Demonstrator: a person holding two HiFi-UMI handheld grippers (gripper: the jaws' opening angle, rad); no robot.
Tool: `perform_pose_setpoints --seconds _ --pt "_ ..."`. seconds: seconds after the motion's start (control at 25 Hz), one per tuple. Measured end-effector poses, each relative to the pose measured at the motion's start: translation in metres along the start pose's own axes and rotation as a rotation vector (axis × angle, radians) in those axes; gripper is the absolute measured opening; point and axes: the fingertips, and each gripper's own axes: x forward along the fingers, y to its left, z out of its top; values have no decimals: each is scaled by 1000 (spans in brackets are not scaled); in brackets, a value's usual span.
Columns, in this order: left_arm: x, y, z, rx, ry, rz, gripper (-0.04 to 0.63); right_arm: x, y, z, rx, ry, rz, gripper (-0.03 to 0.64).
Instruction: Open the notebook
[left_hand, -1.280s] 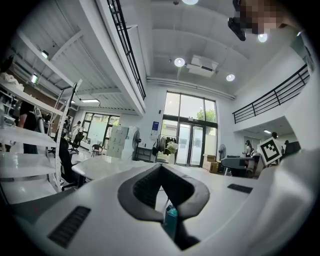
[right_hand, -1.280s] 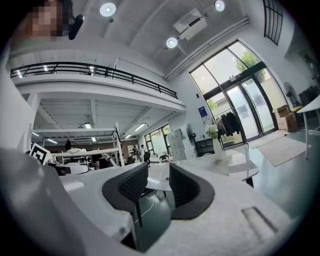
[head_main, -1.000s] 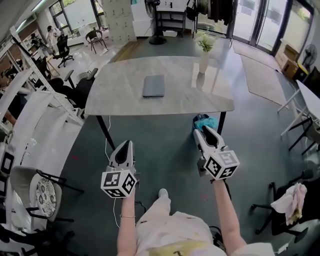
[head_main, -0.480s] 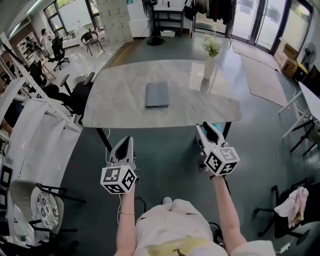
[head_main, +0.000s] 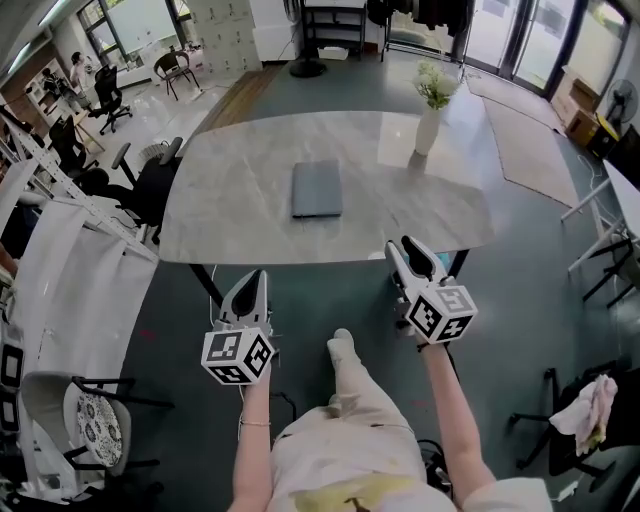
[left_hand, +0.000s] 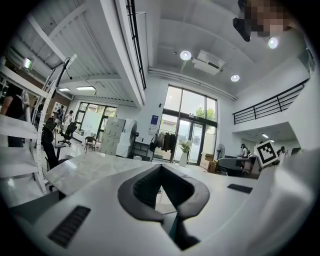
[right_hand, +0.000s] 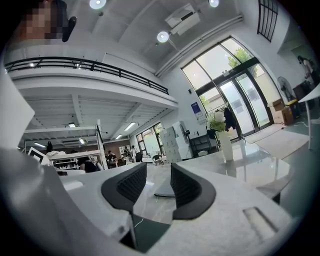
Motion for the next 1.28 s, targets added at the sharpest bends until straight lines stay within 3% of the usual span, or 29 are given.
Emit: perform_pose_setpoints --seconds 0.64,1.28 --pt "147 89 -14 -94 103 60 0 173 -61 -13 25 127 24 135" --pt "252 129 -47 -156 234 83 0 283 -110 -54 118 297 70 135"
